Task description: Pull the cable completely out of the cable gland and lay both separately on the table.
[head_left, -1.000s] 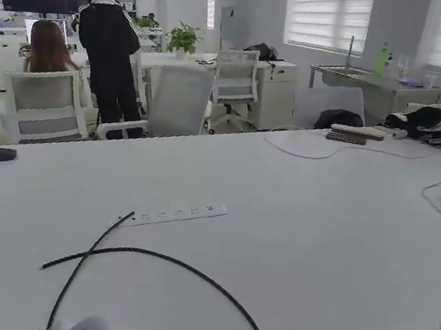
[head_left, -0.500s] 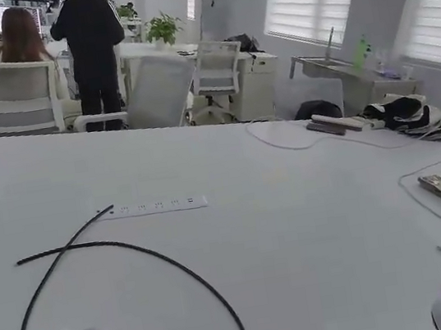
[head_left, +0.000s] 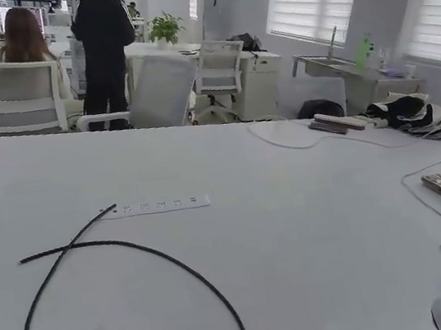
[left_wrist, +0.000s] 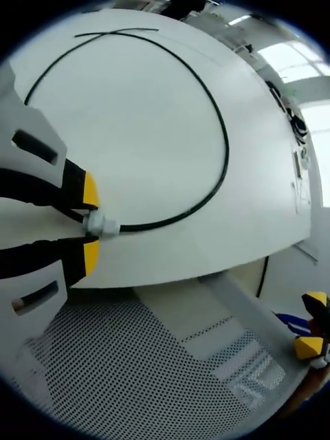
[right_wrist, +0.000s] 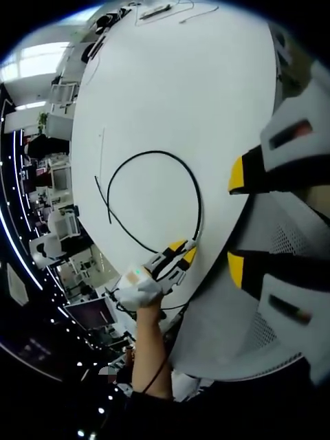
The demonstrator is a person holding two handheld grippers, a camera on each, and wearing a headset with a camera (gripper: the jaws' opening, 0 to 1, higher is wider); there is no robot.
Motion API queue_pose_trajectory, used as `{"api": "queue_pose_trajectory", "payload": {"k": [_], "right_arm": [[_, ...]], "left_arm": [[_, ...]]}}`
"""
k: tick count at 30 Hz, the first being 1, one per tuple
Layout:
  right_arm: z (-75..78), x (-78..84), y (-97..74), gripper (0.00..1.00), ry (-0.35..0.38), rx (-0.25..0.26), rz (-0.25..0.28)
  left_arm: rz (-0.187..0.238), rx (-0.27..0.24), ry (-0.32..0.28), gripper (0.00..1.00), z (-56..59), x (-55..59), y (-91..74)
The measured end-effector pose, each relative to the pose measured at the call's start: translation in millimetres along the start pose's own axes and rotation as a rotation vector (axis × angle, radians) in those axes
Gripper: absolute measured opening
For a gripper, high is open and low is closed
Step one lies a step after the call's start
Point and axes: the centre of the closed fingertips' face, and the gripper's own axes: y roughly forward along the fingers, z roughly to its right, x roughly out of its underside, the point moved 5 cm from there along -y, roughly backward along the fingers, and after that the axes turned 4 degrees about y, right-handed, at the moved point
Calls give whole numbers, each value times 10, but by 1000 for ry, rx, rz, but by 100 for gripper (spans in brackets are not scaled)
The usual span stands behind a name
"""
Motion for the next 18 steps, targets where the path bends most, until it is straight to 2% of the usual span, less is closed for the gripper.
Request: {"api": "queue_pose_trajectory", "payload": {"k": [3,10,15,18], "right_arm": [[1,-18,10,33,-4,-4,4],[-52,-193,88,32,-64,-37,8],[-191,-365,192,31,-145,-93,0],[-264,-451,239,30,-183,-119,2]], "left_arm": [[24,9,-58,17,27,-76,-131],[102,-27,-45,17,118,-331,-567],[160,-66,-22,16,256,-511,-897],[182,-86,-13,16,322,-572,-1018]]}}
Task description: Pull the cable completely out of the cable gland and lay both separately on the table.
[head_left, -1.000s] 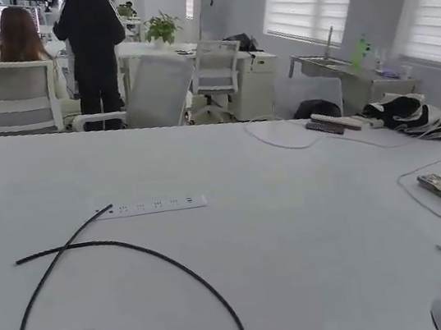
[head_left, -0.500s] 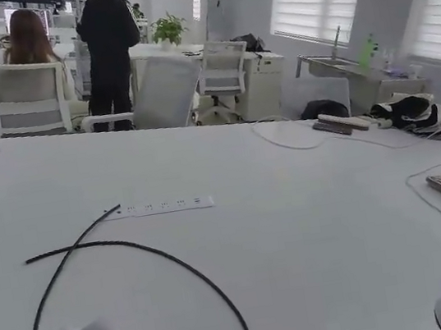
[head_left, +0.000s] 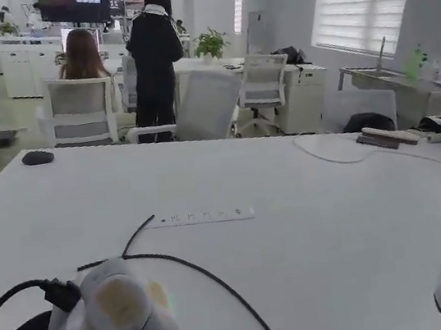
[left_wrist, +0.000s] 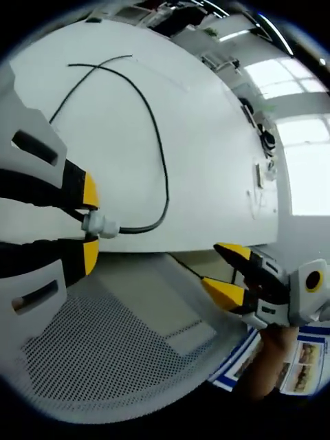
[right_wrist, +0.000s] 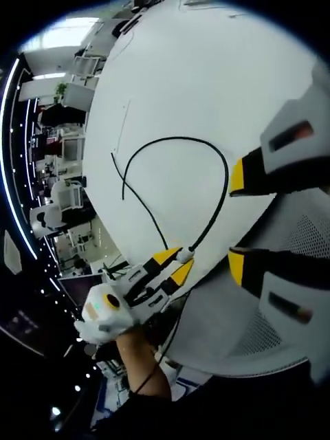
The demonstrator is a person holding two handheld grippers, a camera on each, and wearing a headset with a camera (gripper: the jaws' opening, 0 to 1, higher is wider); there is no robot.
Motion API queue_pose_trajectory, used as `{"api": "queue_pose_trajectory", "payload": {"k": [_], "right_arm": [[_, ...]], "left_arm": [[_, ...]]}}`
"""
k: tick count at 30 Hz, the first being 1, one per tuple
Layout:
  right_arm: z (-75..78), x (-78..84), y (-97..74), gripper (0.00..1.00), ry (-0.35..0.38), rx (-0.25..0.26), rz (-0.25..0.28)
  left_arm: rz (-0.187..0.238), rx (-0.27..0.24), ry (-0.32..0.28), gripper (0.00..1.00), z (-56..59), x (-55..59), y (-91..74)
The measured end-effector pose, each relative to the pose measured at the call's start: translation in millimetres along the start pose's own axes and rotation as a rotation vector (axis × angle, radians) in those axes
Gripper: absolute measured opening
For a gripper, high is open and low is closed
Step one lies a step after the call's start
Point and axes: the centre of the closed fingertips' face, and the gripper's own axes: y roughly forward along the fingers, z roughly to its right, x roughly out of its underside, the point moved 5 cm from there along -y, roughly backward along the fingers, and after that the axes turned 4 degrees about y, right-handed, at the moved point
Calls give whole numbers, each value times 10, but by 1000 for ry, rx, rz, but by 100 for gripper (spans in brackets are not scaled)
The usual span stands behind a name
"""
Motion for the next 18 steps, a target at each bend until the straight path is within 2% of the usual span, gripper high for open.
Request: {"api": "queue_pose_trajectory", "payload": {"k": [4,9,10,13,18], "right_arm": [[-107,-143,96,29,-69,-54,-12],[-245,-306,205,29,-129,-147,-33],[-292,-335,230,29,-153,-182,-48],[-382,-402,284,29,-206,-247,-82],[-471,-494,358,29,-289,-321,-145]], "left_arm": [[37,-40,0,16,68,-109,-167],[46,-98,33,16,141,-197,-327],[52,-108,41,16,159,-225,-362],[66,-145,75,16,201,-301,-448],[68,-203,123,16,240,-365,-533]]}}
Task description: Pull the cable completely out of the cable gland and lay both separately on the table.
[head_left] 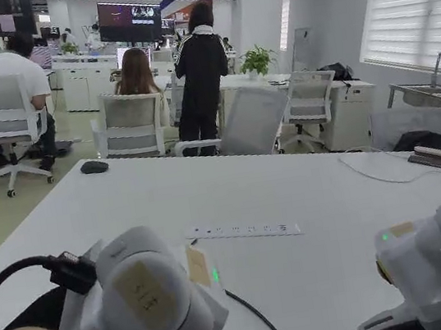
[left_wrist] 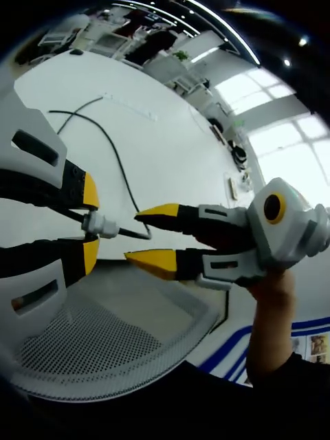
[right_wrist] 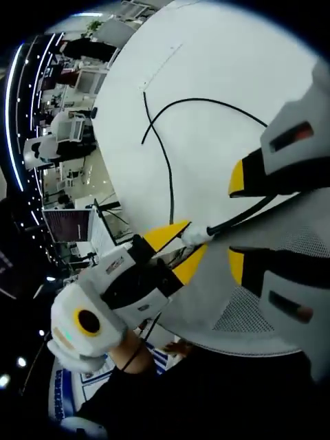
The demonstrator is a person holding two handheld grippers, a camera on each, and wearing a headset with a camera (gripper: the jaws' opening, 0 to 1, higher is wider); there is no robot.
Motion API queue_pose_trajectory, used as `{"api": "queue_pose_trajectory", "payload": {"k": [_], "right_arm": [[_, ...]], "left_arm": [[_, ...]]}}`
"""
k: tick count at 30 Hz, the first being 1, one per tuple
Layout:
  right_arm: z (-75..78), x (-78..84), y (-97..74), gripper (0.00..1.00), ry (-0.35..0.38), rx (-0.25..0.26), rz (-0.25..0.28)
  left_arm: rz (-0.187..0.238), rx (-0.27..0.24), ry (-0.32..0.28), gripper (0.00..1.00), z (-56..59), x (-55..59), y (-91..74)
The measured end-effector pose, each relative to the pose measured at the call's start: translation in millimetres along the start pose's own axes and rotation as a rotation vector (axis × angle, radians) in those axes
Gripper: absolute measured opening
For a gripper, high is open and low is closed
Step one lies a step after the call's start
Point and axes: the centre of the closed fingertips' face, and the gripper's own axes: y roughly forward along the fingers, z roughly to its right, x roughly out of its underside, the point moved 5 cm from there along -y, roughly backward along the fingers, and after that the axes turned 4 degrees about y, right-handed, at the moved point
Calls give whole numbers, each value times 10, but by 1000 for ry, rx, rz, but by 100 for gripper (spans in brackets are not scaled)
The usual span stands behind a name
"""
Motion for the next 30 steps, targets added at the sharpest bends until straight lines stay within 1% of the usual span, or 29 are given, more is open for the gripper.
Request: {"api": "queue_pose_trajectory", "payload": {"k": [1,2,4,6,8,9,12,14,17,21,24,27,30], "right_arm": [[-9,-25,8,29,0,-16,-2],[-13,-61,19,29,3,-37,-2],[-12,-102,36,29,-4,-61,-8],[-28,-139,64,29,-6,-93,-12],[-38,-155,90,29,-9,-130,-28],[-41,-155,94,29,-9,-134,-31],[-60,-160,101,28,-21,-171,-58],[-54,-164,104,27,-23,-182,-69],[-68,-151,113,24,-35,-216,-105],[-68,-140,130,23,-49,-223,-135],[-92,-136,139,20,-49,-245,-147],[-98,-124,160,17,-52,-253,-164],[-136,-112,178,14,-54,-271,-181]], "left_arm": [[-1,-10,12,16,6,-12,-10],[-1,-28,40,16,9,-31,-22],[-8,-51,76,16,26,-47,-29],[-9,-62,94,16,43,-57,-27],[-14,-67,123,16,71,-66,-14],[-16,-68,129,16,76,-67,-11],[-31,-79,180,16,106,-80,0],[-35,-81,197,16,119,-91,3],[-39,-85,234,16,140,-116,10],[-56,-90,278,16,161,-125,25],[-65,-92,302,16,181,-127,24],[-65,-95,325,16,196,-141,19],[-77,-98,355,16,206,-136,30]]}}
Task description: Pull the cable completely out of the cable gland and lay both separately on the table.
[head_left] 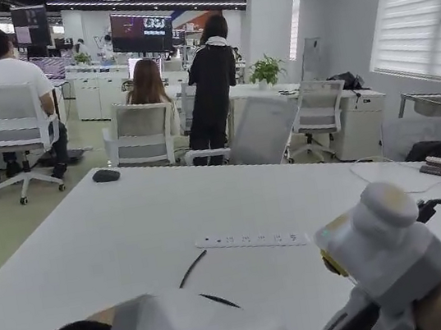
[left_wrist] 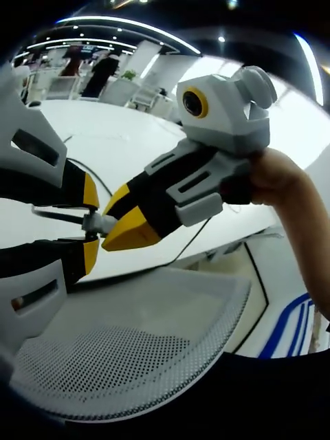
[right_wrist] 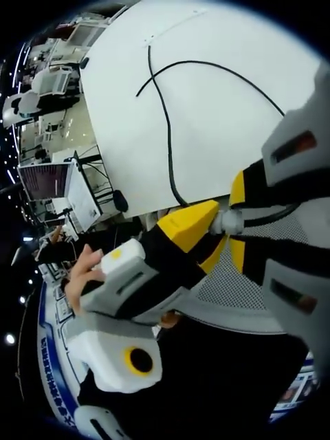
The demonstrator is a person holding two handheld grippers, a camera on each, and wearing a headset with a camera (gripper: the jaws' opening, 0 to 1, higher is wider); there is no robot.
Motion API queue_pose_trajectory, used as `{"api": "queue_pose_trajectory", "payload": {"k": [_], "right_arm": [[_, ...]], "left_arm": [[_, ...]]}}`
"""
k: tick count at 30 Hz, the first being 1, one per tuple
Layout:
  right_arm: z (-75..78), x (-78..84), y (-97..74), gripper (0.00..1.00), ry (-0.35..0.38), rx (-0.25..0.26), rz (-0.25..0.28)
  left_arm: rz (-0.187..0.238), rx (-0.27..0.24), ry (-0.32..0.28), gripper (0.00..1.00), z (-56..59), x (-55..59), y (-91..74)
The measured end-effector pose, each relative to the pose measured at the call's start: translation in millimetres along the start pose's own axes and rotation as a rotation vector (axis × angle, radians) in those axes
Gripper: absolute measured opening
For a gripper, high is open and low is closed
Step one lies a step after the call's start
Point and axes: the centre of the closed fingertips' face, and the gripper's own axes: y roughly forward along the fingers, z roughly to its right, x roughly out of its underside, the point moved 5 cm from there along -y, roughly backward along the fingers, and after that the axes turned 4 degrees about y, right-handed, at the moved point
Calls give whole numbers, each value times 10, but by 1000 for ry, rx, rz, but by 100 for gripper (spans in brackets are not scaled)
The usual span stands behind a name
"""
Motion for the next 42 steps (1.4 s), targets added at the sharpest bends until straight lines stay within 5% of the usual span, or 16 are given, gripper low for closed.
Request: {"api": "queue_pose_trajectory", "payload": {"k": [13,17,25,31,35,42], "right_arm": [[2,-17,87,11,-96,116,-54],[1,-34,107,11,-169,190,-80],[-41,-44,141,11,-372,330,-147],[-68,-20,182,11,-430,365,-161],[-47,-13,181,13,-422,365,-172],[-13,-79,11,21,-261,299,-65]], "left_arm": [[-20,29,-26,16,-4,81,27],[-12,50,-85,16,-24,118,36],[32,132,-299,16,-54,181,56],[50,192,-404,16,-46,222,72],[57,193,-413,16,-37,228,84],[11,53,-221,16,-99,211,36]]}}
